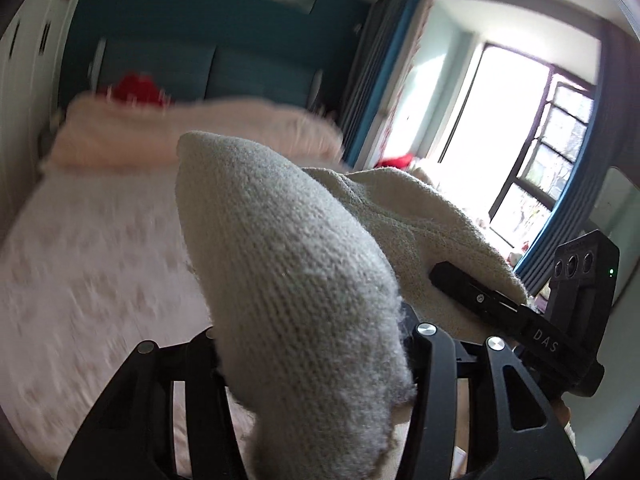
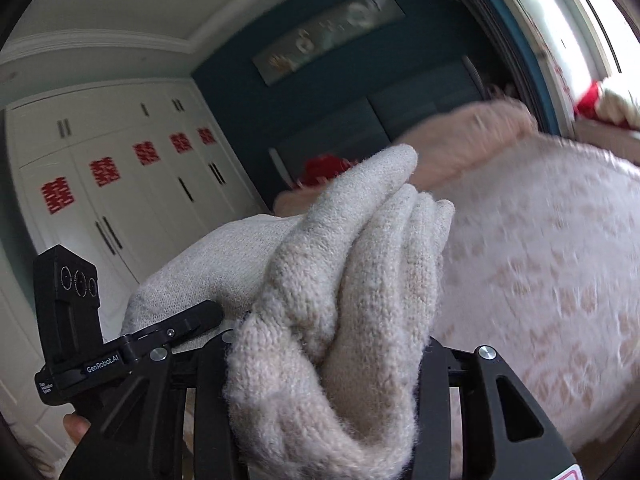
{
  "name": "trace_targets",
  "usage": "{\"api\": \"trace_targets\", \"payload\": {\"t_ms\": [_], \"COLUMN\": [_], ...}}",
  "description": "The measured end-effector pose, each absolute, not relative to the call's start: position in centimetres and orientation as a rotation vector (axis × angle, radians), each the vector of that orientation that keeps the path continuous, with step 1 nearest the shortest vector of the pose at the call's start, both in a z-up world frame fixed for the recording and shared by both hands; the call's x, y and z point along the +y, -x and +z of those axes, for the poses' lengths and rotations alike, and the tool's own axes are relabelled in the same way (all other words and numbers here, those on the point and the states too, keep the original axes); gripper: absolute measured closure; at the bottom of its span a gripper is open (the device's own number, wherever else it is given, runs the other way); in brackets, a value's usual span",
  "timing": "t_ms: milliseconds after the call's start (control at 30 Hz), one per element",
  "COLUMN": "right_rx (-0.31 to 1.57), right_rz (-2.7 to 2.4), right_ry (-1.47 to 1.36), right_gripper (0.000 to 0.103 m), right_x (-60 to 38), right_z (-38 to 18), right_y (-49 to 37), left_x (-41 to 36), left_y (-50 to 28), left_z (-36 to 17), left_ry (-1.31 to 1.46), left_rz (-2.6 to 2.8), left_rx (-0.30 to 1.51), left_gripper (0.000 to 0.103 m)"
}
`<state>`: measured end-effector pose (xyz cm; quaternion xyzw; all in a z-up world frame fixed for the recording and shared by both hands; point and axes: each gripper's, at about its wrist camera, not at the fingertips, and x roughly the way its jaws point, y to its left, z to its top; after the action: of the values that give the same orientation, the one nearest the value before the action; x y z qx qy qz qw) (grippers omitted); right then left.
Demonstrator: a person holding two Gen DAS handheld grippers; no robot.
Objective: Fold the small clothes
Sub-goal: 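Lift the pinched sweater bundle up off the bed with both tools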
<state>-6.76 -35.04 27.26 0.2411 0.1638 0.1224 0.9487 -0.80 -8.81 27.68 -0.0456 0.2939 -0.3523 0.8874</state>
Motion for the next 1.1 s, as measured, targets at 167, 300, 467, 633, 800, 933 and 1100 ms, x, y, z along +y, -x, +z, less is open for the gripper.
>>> {"api": "trace_targets", "payload": {"t_ms": [167, 300, 467, 633, 800, 933, 1100], "right_rx": [0.175, 0.072, -0.025, -0.062, -0.047, -0.002, 0.137], "right_rz": [0.276, 0.303, 0.361, 0.406, 0.437, 0.449, 0.45], "right_ry": [-0.398, -0.349, -0.313, -0.302, -0.296, -0.292, -0.316], "right_gripper": [0.064, 0.064, 0.064, 0.064, 0.064, 0.063, 0.062], "right_x": [-32.2, -30.3, -27.7, -25.1, -23.0, -21.0, -19.7], "right_z": [33.8, 37.8, 42.0, 44.0, 44.1, 43.2, 36.7], "right_y": [8.2, 9.1, 9.1, 7.5, 4.1, 1.2, -3.5], "left_x": [-5.7, -3.0, -0.2, 2.2, 4.4, 6.1, 8.2], "left_y": [2.4, 3.9, 5.5, 5.0, 3.4, 1.0, -2.6], "left_z": [34.2, 38.8, 42.8, 44.4, 44.6, 43.9, 39.0], "left_ry": [0.06, 0.048, 0.02, 0.005, 0.011, 0.026, 0.042], "left_rz": [-0.769, -0.784, -0.766, -0.721, -0.684, -0.655, -0.627], "left_rx": [0.414, 0.271, 0.122, 0.046, 0.028, 0.054, 0.154], "left_gripper": [0.054, 0.054, 0.052, 0.051, 0.05, 0.05, 0.049]}}
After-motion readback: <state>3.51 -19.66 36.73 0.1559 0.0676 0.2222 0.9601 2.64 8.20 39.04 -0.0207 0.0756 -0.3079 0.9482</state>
